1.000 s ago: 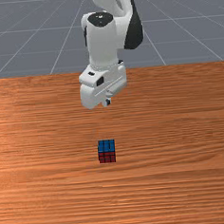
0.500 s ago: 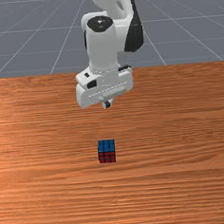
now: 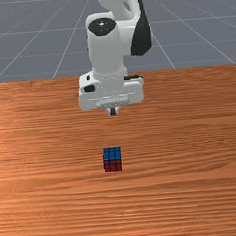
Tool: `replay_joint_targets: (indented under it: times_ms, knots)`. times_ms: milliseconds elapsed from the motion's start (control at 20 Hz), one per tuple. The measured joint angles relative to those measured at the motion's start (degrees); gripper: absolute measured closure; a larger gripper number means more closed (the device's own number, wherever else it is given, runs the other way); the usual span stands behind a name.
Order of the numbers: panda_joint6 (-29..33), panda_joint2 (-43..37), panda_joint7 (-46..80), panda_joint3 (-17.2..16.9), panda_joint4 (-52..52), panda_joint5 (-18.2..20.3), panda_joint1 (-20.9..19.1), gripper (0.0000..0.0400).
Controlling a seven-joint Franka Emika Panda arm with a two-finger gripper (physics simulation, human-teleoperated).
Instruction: Rotate the cube till the blue face upward
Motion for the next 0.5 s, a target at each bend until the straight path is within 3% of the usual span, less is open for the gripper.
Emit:
replay_joint_targets:
  times_ms: [500]
  knots:
    - [-0.3,14.2,2.9,0.9,13.8,4.0,-2.2,0.0400]
